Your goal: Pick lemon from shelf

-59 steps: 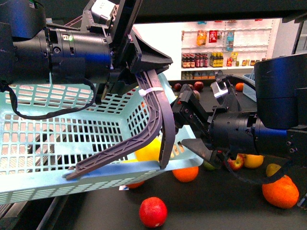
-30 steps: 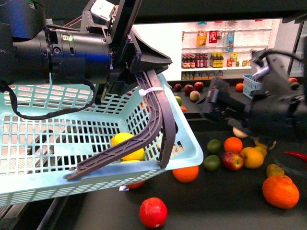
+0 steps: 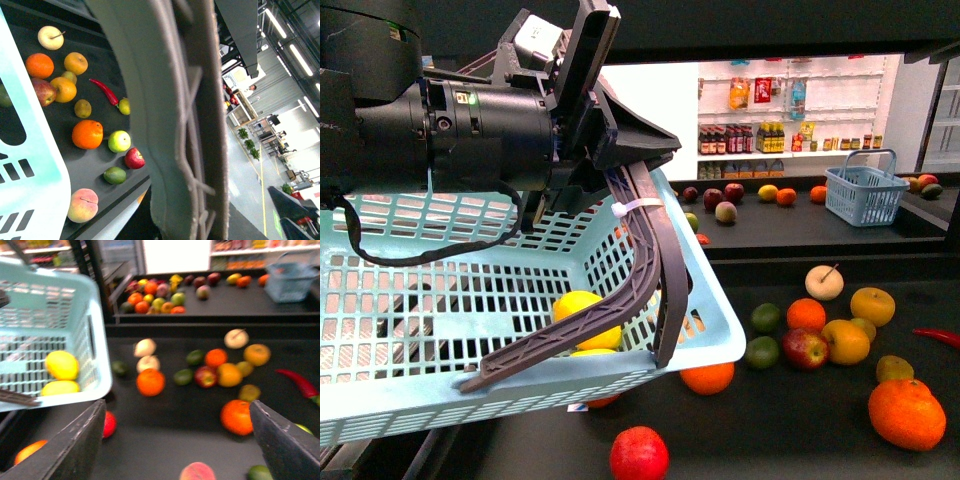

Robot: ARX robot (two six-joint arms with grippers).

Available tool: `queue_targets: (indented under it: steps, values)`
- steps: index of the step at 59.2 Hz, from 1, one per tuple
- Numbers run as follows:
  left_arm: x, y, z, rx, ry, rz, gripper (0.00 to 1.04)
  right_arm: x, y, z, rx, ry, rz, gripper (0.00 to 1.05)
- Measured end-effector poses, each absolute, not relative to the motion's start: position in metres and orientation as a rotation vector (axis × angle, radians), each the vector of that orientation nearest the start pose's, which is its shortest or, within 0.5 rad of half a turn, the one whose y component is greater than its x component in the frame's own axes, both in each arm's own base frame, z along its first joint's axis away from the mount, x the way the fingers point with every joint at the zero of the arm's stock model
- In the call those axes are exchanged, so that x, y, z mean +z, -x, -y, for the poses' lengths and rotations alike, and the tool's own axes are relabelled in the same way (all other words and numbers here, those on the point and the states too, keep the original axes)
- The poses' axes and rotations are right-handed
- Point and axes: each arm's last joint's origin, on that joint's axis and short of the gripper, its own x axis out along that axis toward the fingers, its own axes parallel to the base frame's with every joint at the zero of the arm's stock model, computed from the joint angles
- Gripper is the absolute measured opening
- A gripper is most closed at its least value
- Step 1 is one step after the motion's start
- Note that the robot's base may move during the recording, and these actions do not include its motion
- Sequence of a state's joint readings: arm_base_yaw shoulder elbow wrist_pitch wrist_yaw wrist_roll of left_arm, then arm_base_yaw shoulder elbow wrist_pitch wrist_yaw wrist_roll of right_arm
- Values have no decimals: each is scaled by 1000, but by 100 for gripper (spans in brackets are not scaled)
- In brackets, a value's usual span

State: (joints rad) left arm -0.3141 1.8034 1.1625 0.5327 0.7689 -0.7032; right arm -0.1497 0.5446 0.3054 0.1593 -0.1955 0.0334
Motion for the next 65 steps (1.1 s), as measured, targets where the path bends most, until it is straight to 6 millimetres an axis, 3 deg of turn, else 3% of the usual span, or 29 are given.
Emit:
queue_targets:
  steps: [4, 9, 19, 27, 51, 65]
  values:
    - [252, -376, 142, -994, 657, -485, 8, 221, -117, 20, 20, -43, -76, 67]
    - [252, -376, 143, -995, 657, -485, 8, 214, -101, 19, -1, -20, -13, 53]
    - [252, -375, 143, -1001, 660, -490, 8, 190, -98, 13, -11, -9, -11, 24]
    - [252, -375, 143, -997, 658, -487, 8, 183, -98, 2, -5, -4, -8, 2]
    - [252, -375, 143, -998, 658, -488, 8, 167, -98, 0, -3, -2, -2, 3]
    - [252, -375, 143, -998, 658, -488, 8, 168, -97, 0, 0, -2, 7, 3]
